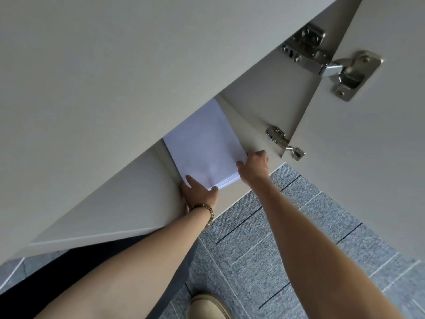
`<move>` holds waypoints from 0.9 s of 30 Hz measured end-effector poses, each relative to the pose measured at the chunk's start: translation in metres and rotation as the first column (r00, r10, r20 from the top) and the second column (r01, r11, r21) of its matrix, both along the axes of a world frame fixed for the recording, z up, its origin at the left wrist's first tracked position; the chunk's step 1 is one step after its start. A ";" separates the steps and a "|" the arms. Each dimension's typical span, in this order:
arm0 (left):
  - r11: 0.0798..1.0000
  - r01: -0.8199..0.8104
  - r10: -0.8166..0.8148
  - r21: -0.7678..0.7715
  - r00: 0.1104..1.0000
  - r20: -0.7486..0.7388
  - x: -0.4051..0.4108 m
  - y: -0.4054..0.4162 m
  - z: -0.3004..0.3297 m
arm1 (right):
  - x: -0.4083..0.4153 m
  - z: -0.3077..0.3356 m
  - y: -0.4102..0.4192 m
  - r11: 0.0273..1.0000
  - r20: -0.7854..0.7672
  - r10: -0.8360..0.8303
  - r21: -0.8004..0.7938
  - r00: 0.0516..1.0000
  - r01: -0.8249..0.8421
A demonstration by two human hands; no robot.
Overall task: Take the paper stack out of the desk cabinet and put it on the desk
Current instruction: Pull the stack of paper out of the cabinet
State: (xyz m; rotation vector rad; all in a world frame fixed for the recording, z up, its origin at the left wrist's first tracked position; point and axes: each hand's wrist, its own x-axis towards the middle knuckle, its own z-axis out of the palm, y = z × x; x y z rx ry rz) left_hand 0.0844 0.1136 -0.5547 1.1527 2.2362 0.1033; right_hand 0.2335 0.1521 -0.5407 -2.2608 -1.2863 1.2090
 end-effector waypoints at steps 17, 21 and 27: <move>0.998 0.064 -0.062 -0.023 0.996 0.056 0.009 -0.033 0.022 | 0.028 0.006 -0.029 0.983 -0.318 -0.183 -0.088 0.930 0.163; 0.989 0.146 -0.143 -0.018 0.984 0.110 0.016 -0.069 0.028 | 0.044 0.010 -0.065 0.976 -0.304 -0.200 -0.142 0.931 0.163; 0.995 0.103 -0.104 0.017 0.976 0.190 0.014 -0.114 0.022 | 0.077 0.002 -0.122 0.950 -0.349 -0.262 -0.259 0.900 0.176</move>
